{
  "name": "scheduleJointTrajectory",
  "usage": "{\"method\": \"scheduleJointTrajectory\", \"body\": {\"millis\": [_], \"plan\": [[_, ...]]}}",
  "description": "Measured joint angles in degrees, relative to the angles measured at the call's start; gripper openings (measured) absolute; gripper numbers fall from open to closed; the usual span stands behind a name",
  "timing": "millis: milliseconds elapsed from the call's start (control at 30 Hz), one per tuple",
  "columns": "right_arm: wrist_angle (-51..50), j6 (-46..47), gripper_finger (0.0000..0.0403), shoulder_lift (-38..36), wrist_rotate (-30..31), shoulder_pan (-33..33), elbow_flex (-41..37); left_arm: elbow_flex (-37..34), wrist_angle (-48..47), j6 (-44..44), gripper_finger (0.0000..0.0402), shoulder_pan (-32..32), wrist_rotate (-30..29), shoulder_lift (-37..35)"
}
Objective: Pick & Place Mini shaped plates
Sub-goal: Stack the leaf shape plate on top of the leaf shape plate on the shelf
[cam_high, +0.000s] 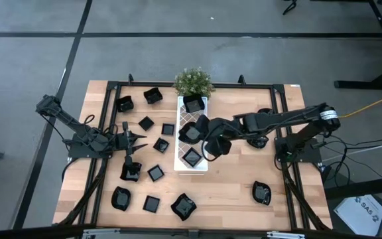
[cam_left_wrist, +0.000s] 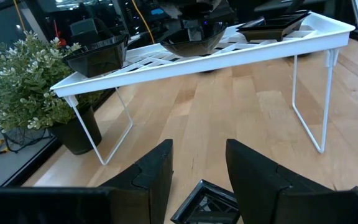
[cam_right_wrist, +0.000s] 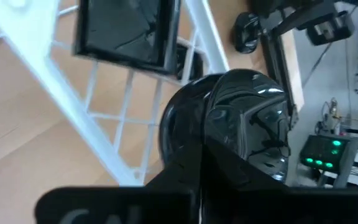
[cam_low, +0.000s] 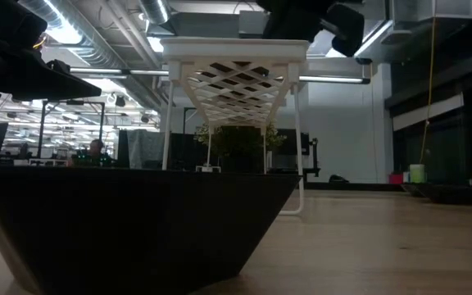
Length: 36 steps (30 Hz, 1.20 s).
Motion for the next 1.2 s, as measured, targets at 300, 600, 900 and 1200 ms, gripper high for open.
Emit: {"method": "scheduleJointTrajectory", "body": {"millis": [300, 600, 900, 1200], "plan": [[0.7, 0.4, 0.0022, 1.9, -2.8, -1.5, 0.0, 0.0, 0.0, 0.0, 0.0143, 0.0, 0.0, 0.0], [0.8, 2.8, 0.0023, 1.8, -2.8, -1.5, 0.0, 0.0, 0.0, 0.0, 0.0143, 0.0, 0.0, 0.0], [0.4, 3.7, 0.0067, 1.8, -2.5, -1.5, 0.0, 0.0, 0.0, 0.0, 0.0143, 0.0, 0.0, 0.0], [0.4, 5.0, 0.0162, 1.8, -2.3, -1.5, 0.0, 0.0, 0.0, 0.0, 0.0143, 0.0, 0.0, 0.0]]}}
